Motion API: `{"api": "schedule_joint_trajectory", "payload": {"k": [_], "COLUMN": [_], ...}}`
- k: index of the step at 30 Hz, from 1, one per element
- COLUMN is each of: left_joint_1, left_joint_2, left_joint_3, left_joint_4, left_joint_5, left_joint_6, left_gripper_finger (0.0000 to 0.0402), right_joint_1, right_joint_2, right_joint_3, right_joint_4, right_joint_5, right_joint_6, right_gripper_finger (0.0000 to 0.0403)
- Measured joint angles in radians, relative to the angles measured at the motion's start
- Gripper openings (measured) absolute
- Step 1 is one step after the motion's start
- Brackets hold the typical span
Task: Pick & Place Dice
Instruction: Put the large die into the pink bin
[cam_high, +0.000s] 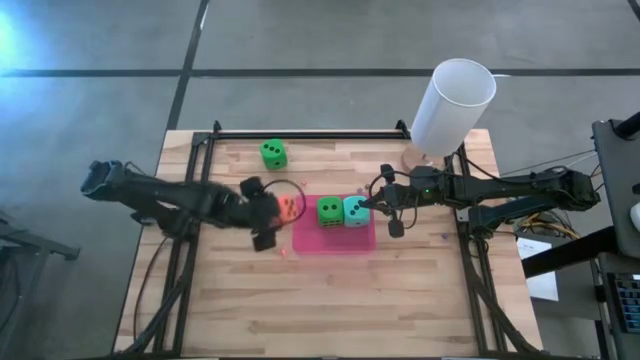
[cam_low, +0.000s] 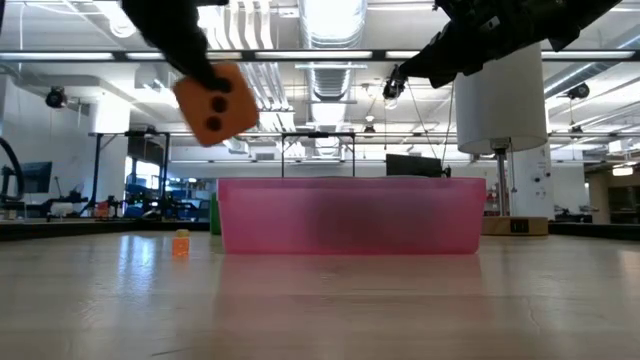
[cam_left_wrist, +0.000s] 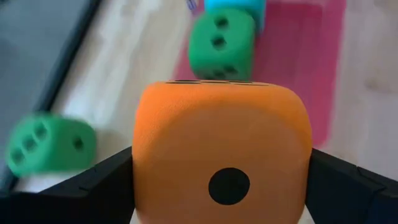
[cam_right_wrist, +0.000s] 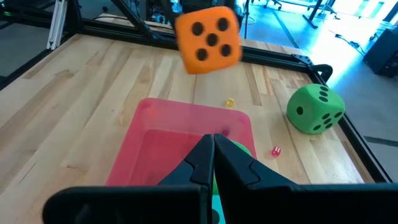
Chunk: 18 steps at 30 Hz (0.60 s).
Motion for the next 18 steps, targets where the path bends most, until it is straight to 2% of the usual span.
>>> {"api": "schedule_joint_trajectory", "payload": {"k": [6,18], "left_joint_1": [0.09,0.122], "left_joint_2": [0.052,0.179], "left_joint_3": [-0.006,-0.007], "left_joint_4": [0.18,0.266], "left_joint_5": [0.072,0.168], "left_joint_6": [0.196,0.299], "left_gripper_finger": [0.0367,0.0371], "right_joint_1": [0.0,0.0], "right_joint_2": [0.0,0.0], "right_joint_3": [0.0,0.0], "right_joint_4": [0.0,0.0], "right_joint_5": [0.0,0.0], "right_joint_6": [0.0,-0.002], "right_gripper_finger": [0.0008,0.0008]}}
